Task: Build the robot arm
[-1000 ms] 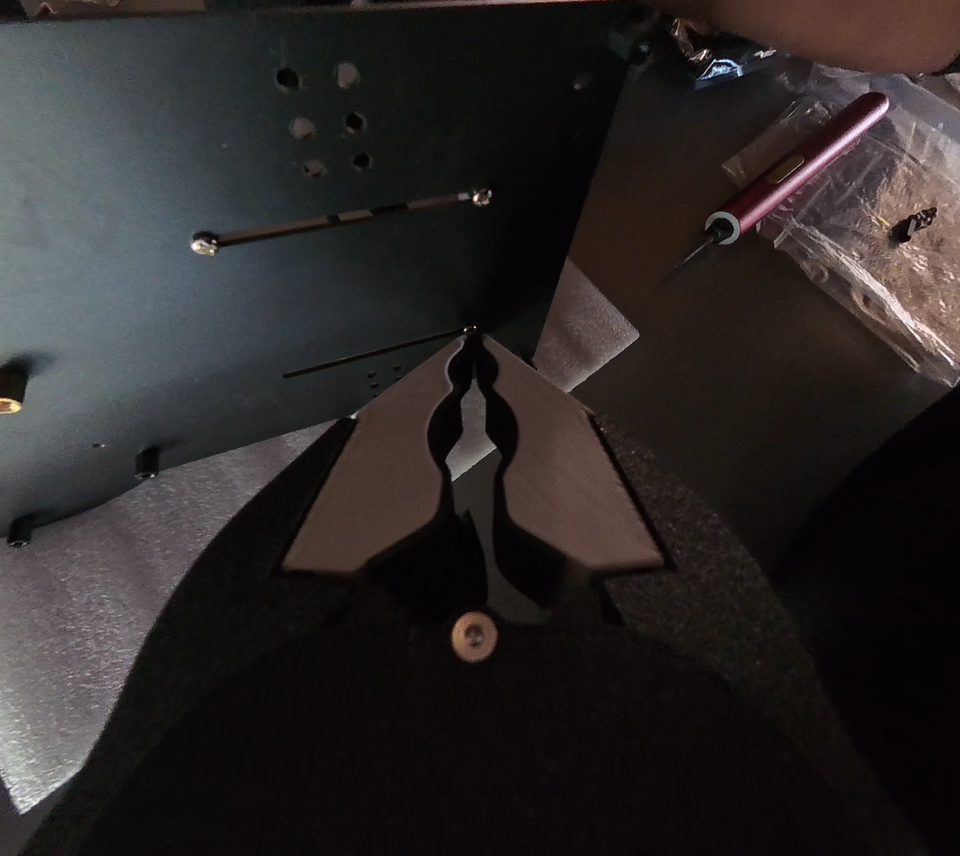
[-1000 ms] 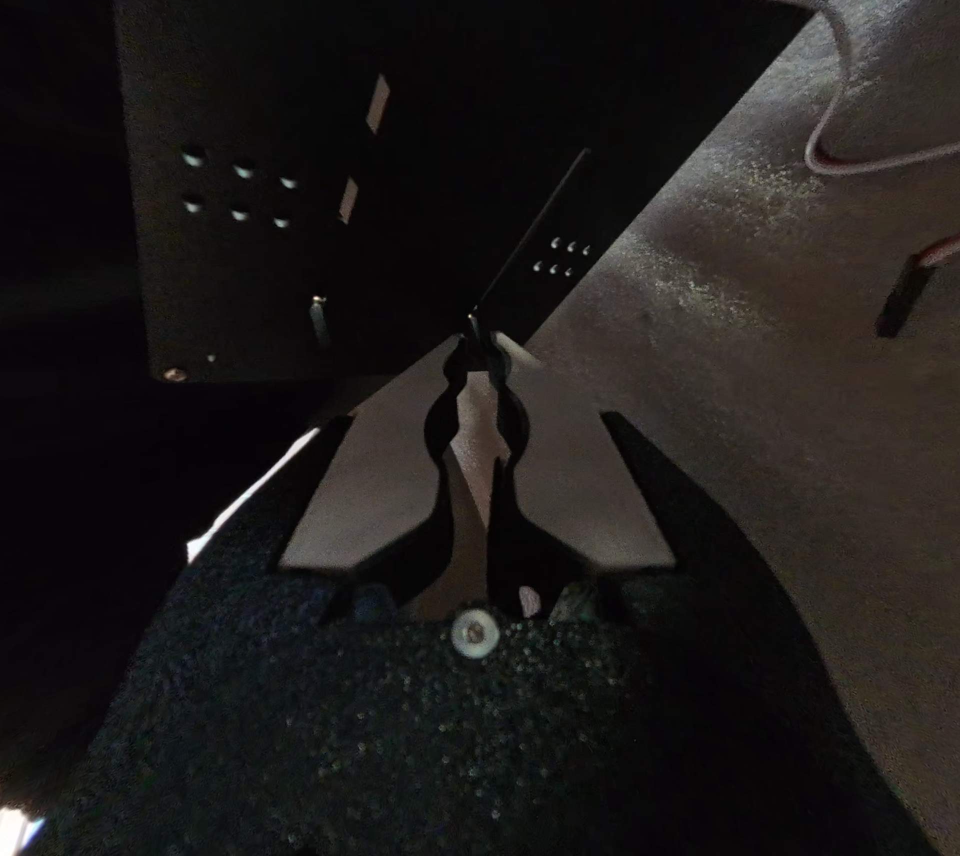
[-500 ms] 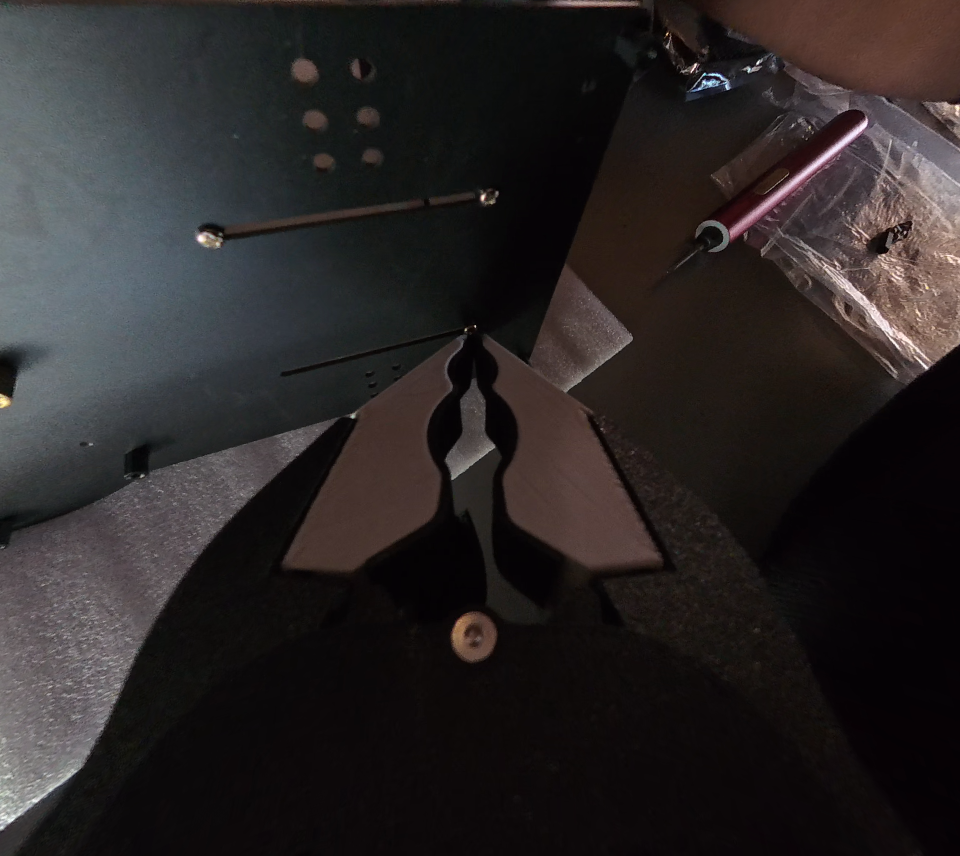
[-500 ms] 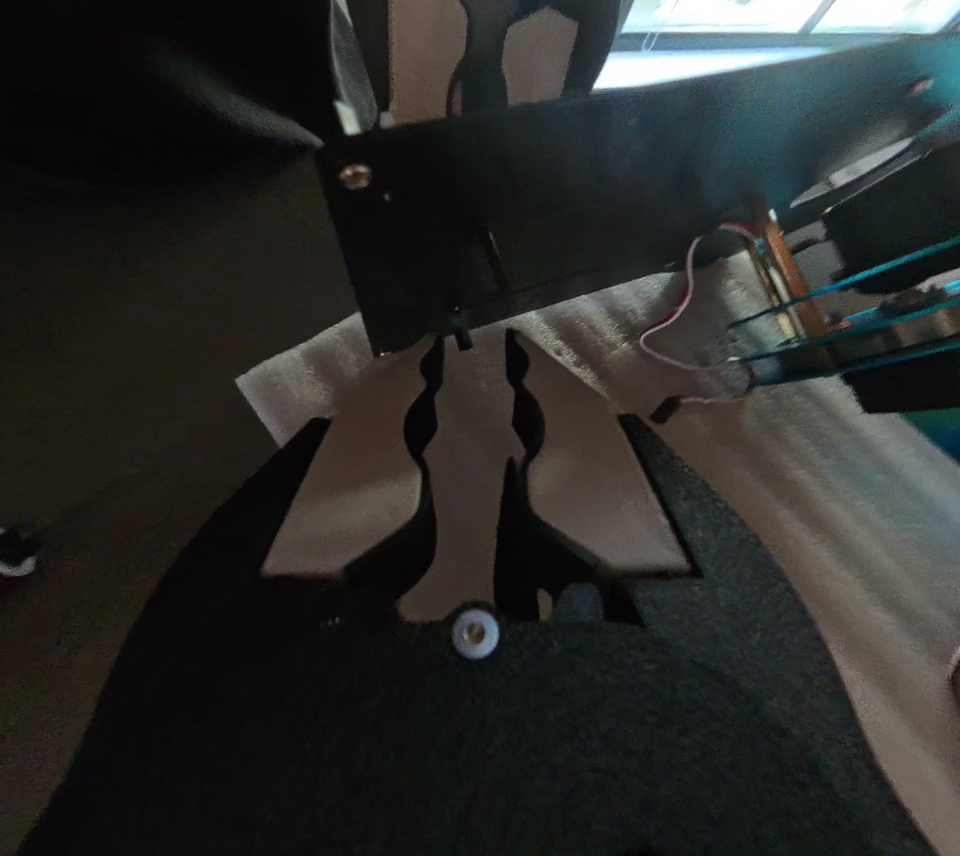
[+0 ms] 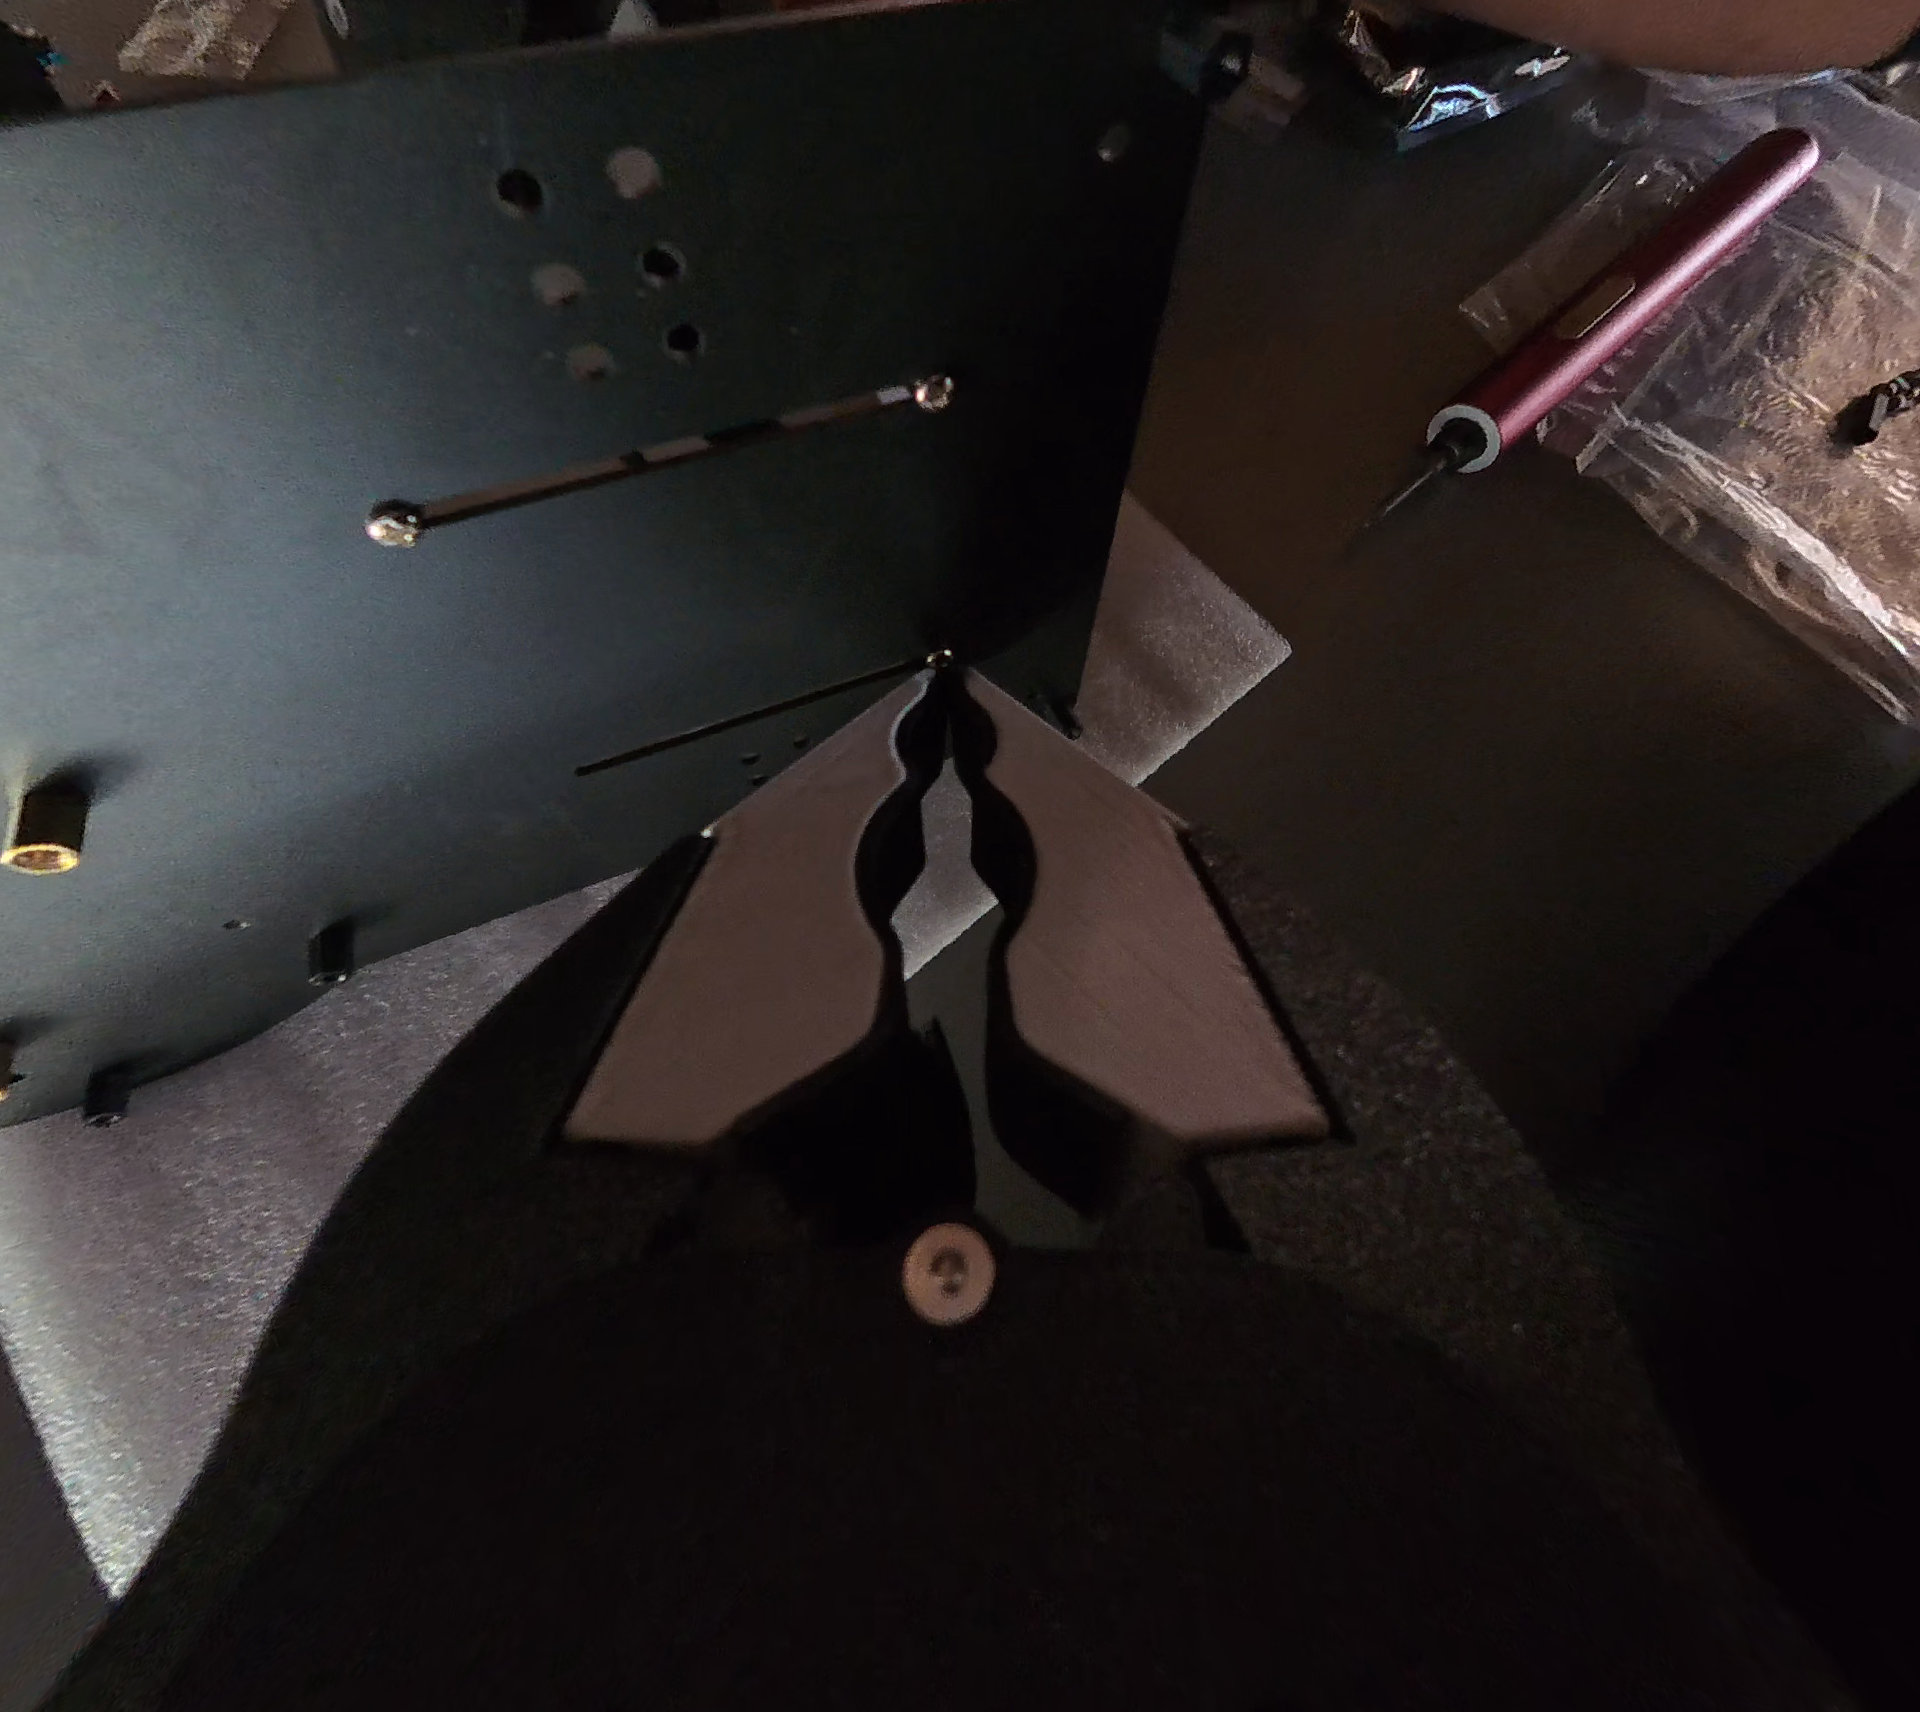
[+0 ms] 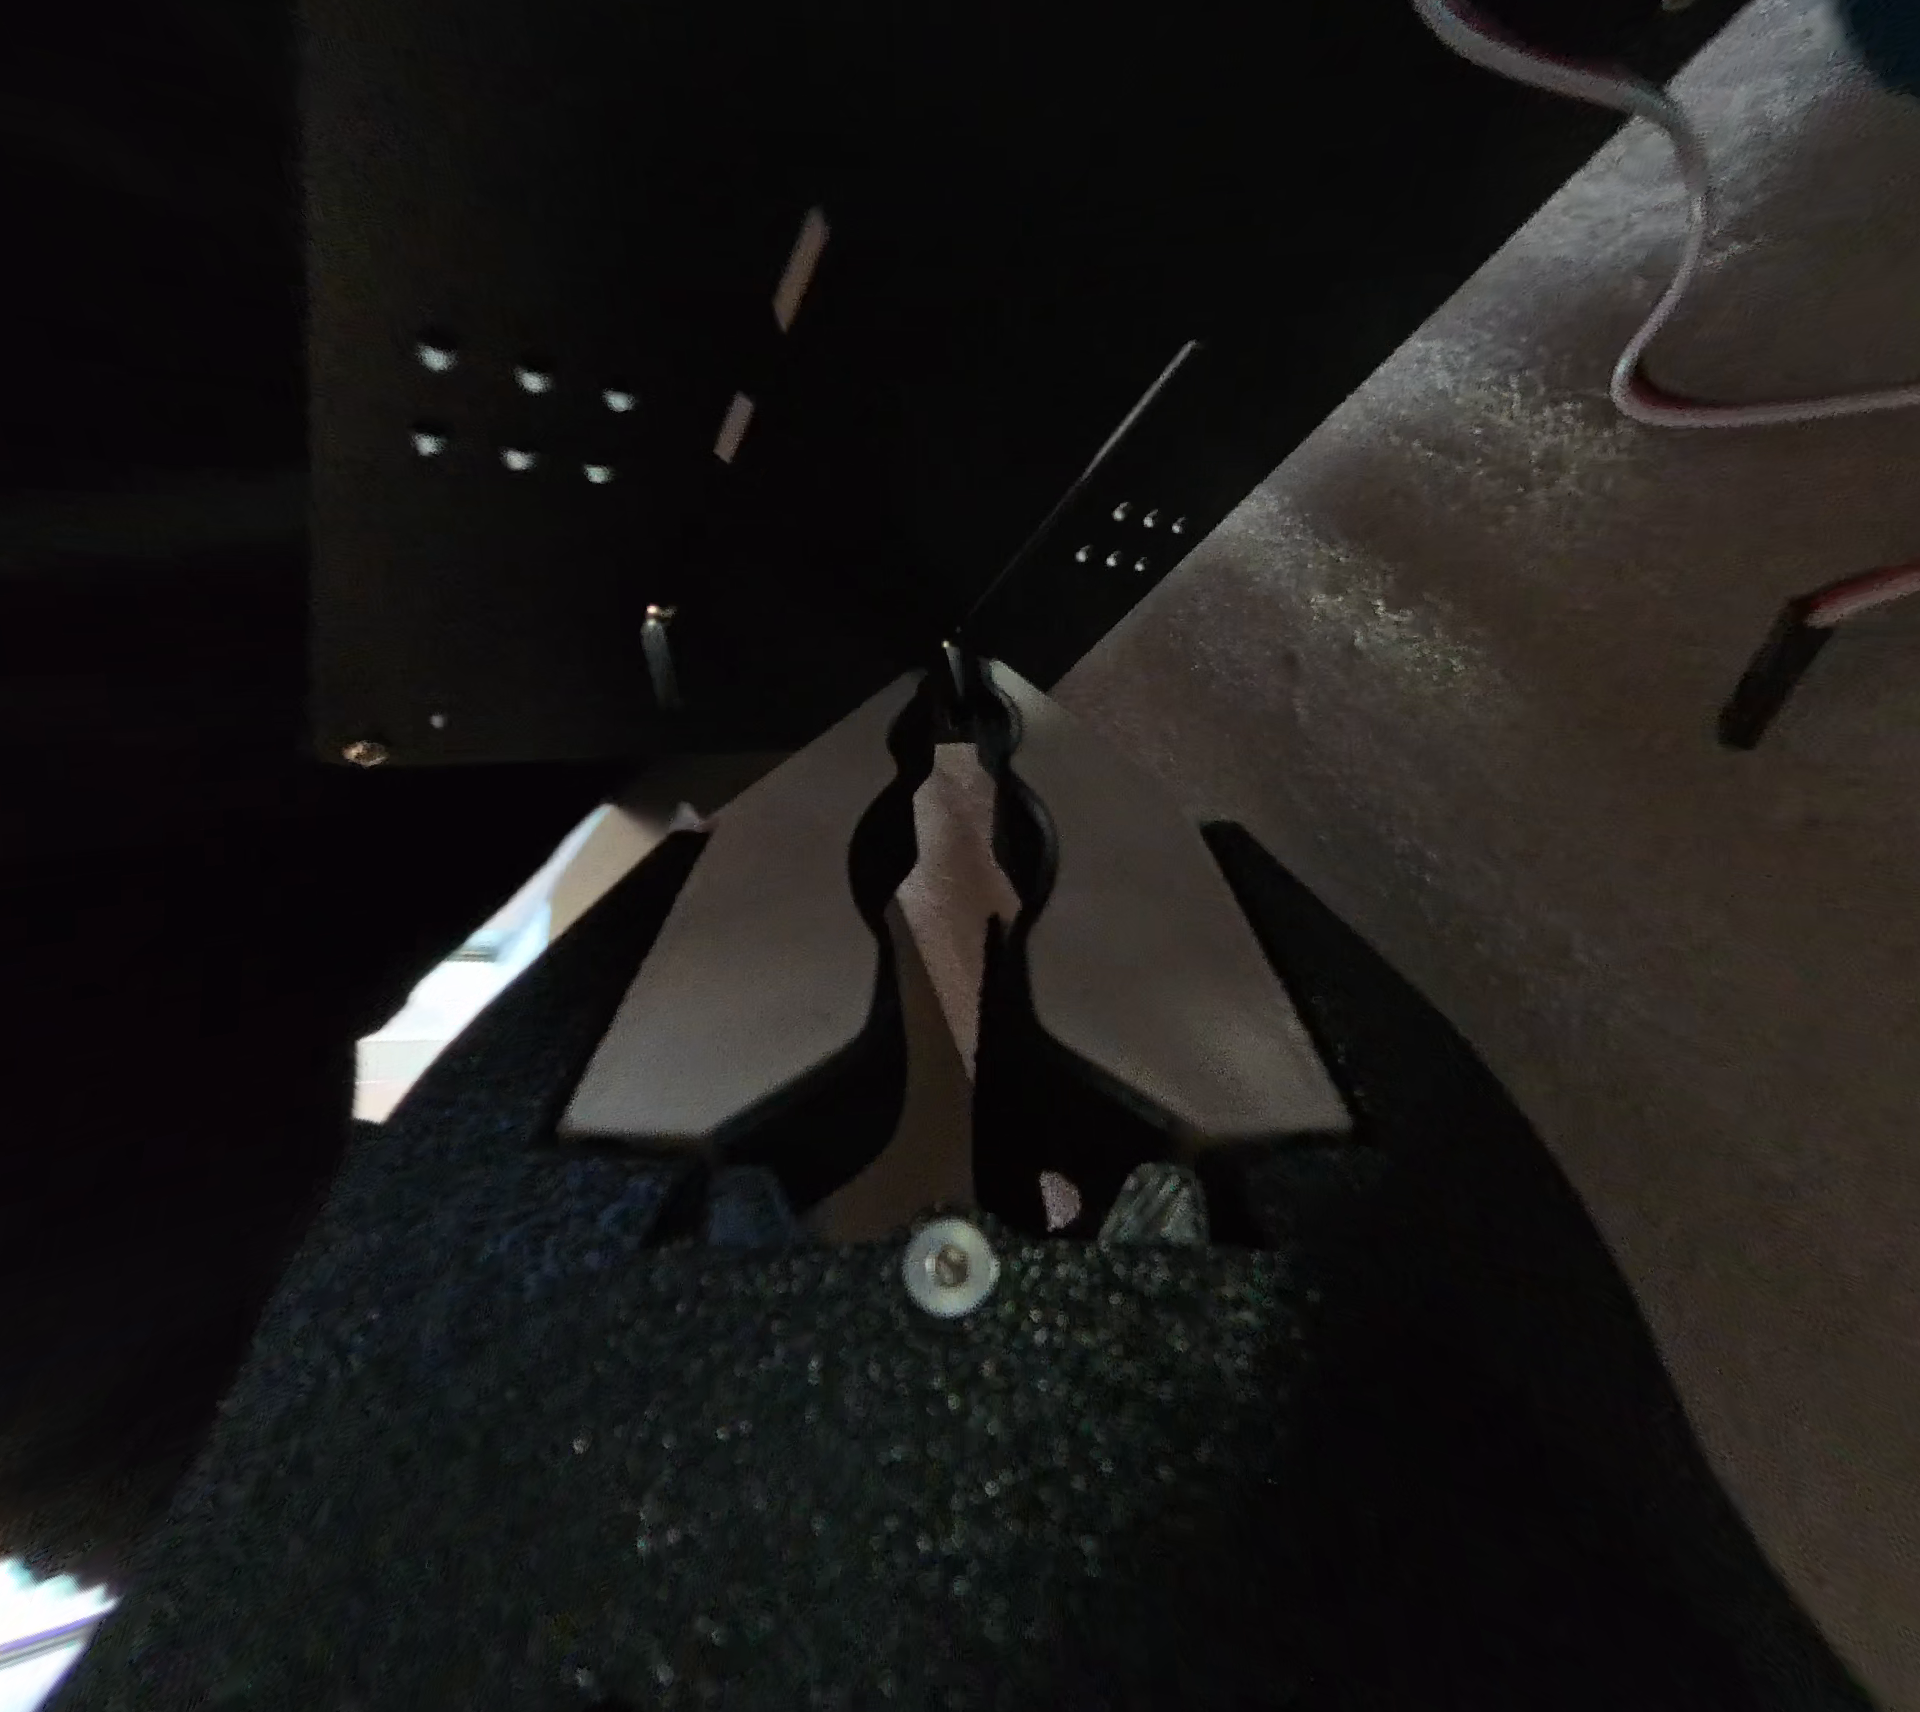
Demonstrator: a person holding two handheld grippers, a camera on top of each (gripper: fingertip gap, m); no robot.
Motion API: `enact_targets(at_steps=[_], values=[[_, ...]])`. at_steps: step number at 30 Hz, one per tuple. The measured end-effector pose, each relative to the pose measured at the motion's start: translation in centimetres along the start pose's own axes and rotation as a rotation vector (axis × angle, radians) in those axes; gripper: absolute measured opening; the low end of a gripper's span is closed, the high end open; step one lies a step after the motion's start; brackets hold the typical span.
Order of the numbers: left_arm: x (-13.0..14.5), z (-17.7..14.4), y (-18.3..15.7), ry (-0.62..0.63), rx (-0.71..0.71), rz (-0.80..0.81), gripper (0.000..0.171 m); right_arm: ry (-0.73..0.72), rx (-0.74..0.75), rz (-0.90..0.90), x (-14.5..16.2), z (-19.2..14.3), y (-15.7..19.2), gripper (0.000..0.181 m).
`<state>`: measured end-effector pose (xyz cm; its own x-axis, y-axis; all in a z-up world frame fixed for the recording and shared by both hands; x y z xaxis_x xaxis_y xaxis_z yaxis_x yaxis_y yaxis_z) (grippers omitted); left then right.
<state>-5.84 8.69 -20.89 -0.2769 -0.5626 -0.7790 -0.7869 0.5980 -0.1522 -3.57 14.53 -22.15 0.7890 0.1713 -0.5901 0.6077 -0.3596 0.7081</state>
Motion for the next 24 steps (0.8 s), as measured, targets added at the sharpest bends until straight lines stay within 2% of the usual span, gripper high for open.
enact_targets(at_steps=[2, 4, 8, 12, 13, 15, 17, 20, 24], values=[[0.0, 0.0, 0.0, -0.001, 0.006, -0.009, 0.0, -0.001, 0.096, -0.131, 0.1, -0.1, 0.3, 0.008], [0.0, 0.0, 0.0, -0.003, 0.015, -0.016, 0.0, -0.002, 0.214, -0.304, 0.7, -0.2, 0.6, 0.016], [0.0, 0.0, 0.1, -0.006, 0.03, -0.024, 0.0, 0.0, 0.448, -0.683, 1.3, 0.3, 1.2, 0.021], [0.0, 0.0, 0.1, -0.008, 0.036, -0.032, 0.0, -0.003, 0.598, -0.837, 0.7, 0.4, 1.4, 0.011], [0.0, 0.0, 0.1, -0.008, 0.037, -0.034, 0.0, -0.008, 0.594, -0.849, 0.5, 0.4, 1.5, 0.006], [0.0, 0.0, 0.1, -0.007, 0.035, -0.028, 0.0, 0.009, 0.556, -0.786, 0.4, 0.4, 1.1, 0.008], [0.0, 0.0, 0.1, -0.009, 0.03, -0.017, 0.0, 0.024, 0.489, -0.646, 0.0, 0.0, 0.6, 0.018], [0.0, 0.1, 0.1, -0.007, 0.023, -0.009, 0.0, 0.029, 0.352, -0.44, 0.0, 0.0, 0.5, 0.013], [0.0, 0.1, 0.1, -0.012, 0.029, -0.021, 0.0, 0.002, 0.337, -0.437, 0.1, -0.3, 0.8, 0.009]])
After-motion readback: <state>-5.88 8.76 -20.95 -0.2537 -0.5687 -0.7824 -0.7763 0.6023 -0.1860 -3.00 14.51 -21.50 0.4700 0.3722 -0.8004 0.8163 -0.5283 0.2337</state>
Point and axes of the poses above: each gripper's, where its closed fingertips meet, z out along the fingers, x out of its underside, y = z × x across the jaws, the point moved 4 cm from there along -z, back along the fingers, and after that the axes turned 9 degrees about -z, right-handed, at the moved point
